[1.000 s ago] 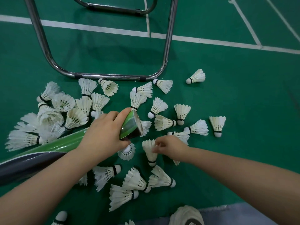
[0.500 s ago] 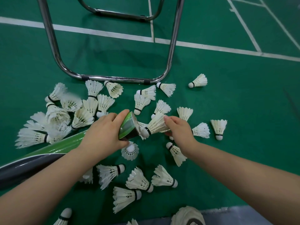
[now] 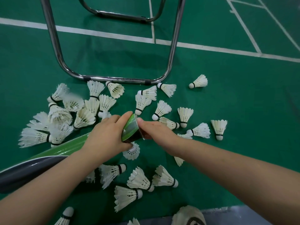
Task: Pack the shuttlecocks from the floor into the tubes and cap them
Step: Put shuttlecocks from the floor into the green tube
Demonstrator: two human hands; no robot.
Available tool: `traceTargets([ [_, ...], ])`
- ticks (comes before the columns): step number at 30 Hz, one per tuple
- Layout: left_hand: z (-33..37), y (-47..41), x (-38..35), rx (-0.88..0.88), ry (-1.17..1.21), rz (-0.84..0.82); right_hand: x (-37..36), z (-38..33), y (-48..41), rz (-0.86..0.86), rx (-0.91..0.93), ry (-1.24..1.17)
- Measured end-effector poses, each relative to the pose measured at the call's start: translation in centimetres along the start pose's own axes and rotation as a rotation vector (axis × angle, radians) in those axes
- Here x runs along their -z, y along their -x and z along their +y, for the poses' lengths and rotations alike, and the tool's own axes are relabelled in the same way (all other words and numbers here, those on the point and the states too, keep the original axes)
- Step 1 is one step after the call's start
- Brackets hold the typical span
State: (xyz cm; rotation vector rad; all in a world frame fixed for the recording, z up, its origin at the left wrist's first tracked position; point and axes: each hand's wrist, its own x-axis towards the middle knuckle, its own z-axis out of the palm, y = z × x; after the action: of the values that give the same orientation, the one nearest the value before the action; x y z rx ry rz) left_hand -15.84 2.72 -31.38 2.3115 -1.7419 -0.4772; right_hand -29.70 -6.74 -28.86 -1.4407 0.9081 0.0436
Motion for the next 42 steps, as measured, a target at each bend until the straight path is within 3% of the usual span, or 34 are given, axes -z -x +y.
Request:
traceTargets([
  [7,1.8,0.1,0.6,-0.088,0.022,0.006,1.0,-1.1,-0.1,-0.361,-0.047,0.061],
  [11,2.7,-0.9,0.7,-0.121,0.001,-0.025,1.9,-1.0,0.0,-0.369,-0.041,0.015],
  [15,4.1,-2.8,0.8,-0.139,-0.001,-0.059,3.1,0.1,-0.2,-0.153,-0.012,-0.124],
  [22,4.8,-6.4,0.3,-0.116,-0.04,-0.048,10.2,2.3,-0.7,0.255,0.086,-0.025],
  [24,4.7,-7.1,-0.2,-0.092,-0.064,-0.062,13.1,4.4,-1.8,0.452,0.033,0.165],
  [26,4.6,-7.6,-0.8,-0.079,-0.07,-0.073,15.5,6.5,-3.0,0.538,-0.064,0.508],
  [31,4.7,-8.5,-1.5,-0.051,-0.056,-0.095,17.7,7.9,-5.5,0.446,-0.052,0.92],
  [35,4.6,-9.0,-1.7,-0.026,-0.058,-0.105,15.7,7.4,-6.5,0.193,0.275,1.285],
  [38,4.2,-9.1,-1.7,-0.019,-0.063,-0.112,13.9,7.5,-7.3,0.011,0.425,1.41],
  [42,3.7,-9.2,-1.5,-0.015,-0.055,-0.116,13.5,6.8,-8.2,-0.07,0.425,1.489],
])
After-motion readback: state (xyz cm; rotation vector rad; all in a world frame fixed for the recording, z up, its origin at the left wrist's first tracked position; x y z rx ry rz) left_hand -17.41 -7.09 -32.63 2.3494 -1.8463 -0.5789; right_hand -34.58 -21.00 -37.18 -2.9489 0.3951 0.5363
